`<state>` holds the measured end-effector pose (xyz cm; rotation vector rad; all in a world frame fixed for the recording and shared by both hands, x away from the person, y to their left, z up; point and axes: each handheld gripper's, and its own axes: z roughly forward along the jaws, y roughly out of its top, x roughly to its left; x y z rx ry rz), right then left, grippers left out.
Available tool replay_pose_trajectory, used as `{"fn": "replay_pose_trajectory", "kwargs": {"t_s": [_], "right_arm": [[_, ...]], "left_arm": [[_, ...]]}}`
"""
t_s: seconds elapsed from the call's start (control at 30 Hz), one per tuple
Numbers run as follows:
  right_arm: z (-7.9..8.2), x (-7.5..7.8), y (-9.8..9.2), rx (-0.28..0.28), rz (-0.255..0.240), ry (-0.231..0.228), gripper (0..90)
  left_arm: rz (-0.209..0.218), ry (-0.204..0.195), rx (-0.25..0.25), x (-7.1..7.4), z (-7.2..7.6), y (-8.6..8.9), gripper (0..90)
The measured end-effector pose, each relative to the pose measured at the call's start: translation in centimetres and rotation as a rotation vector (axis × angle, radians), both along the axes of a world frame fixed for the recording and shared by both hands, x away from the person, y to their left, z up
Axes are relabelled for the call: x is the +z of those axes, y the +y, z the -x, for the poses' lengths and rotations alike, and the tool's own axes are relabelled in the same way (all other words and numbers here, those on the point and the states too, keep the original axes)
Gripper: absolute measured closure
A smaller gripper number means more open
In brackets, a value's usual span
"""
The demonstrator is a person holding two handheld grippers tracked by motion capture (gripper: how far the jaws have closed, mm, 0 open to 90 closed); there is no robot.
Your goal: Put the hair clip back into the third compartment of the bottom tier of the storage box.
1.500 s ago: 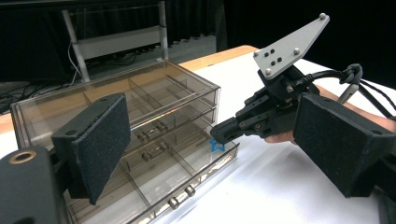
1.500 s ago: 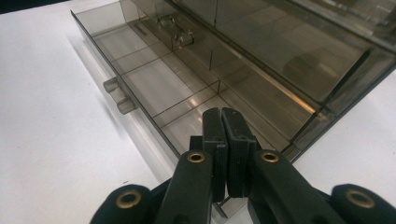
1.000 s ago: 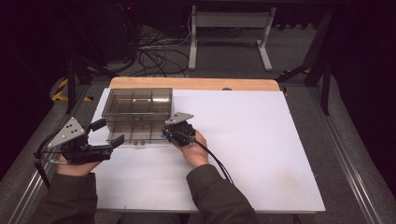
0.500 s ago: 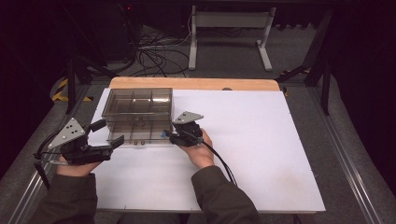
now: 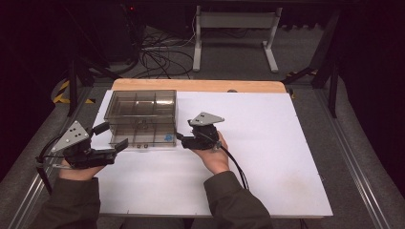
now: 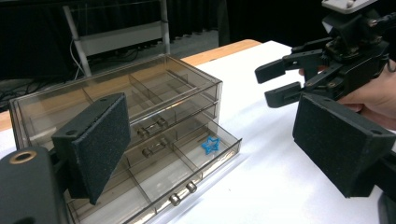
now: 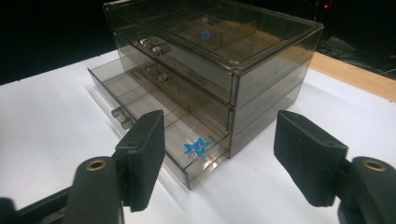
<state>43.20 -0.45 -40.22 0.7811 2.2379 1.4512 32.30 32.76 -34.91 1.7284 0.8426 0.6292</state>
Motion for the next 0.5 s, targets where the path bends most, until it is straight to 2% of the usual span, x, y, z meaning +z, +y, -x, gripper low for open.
{"fn": "replay_pose_trajectory", "kwargs": {"t_s": [0.27,0.5], "right_arm": [[0.4,0.2,-1.1,-0.023,0.004,-0.009,22.4],[0.8,0.5,-2.5,-0.034,-0.012,-0.012,18.1]], "left_arm": [[-0.003,-0.001,0.004,0.0,0.0,0.0,12.1],[-0.007,0.0,0.002,-0.1,0.0,-0.2,12.1]]}}
